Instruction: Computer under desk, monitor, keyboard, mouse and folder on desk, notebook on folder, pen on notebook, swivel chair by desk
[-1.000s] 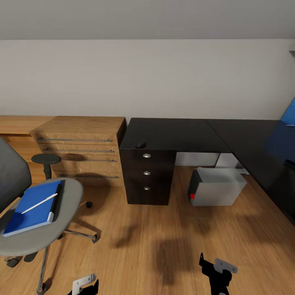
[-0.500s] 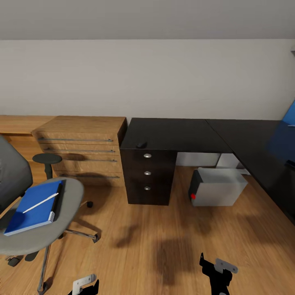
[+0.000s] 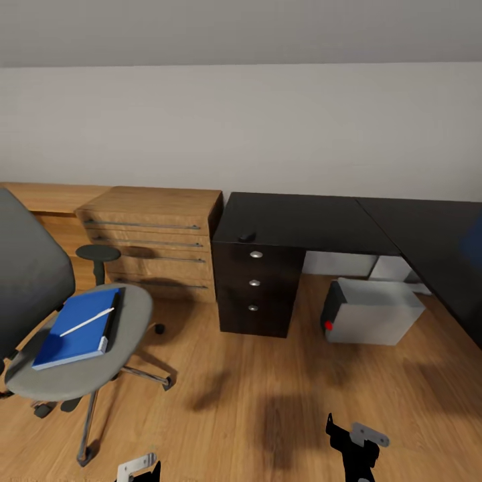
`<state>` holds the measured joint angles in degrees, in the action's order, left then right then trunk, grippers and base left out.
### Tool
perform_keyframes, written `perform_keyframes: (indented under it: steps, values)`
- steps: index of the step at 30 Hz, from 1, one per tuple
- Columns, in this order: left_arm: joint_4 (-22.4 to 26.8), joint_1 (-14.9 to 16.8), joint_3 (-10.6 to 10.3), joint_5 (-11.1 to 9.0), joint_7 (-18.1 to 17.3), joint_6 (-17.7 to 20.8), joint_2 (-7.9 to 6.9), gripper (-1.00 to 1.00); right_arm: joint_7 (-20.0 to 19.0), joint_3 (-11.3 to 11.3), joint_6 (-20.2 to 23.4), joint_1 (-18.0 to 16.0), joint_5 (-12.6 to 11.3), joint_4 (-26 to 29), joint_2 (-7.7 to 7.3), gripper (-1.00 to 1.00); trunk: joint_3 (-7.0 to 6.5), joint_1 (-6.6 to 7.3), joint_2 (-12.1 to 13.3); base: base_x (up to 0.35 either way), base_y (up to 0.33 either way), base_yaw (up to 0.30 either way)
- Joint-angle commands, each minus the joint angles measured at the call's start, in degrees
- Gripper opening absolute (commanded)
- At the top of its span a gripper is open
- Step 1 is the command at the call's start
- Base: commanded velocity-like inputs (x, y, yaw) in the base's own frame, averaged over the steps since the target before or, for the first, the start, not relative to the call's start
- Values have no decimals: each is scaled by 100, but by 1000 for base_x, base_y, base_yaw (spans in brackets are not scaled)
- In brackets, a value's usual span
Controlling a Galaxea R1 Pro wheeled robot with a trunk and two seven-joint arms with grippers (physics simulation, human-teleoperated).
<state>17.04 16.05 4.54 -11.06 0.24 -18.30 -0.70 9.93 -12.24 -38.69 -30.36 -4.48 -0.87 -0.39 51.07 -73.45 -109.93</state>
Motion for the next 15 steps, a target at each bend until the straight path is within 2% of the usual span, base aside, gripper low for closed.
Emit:
perform_keyframes:
  steps: [1, 6, 15]
  values:
    - [-9, 3, 2, -17, 2, -24, 1, 100, -9, 20, -25, -5, -44, -9, -1, 100, 4, 1, -2, -20, 0, 62]
    - [-21, 3, 3, -13, 2, -42, 0, 100, -9, 20, -25, -5, -44, -9, -4, 100, 4, 1, -2, -124, 0, 29]
    - [-21, 6, 3, -11, 2, -50, 8, 100, -9, 15, -23, -5, -44, -9, -5, 100, 4, 1, -2, -259, 0, 6]
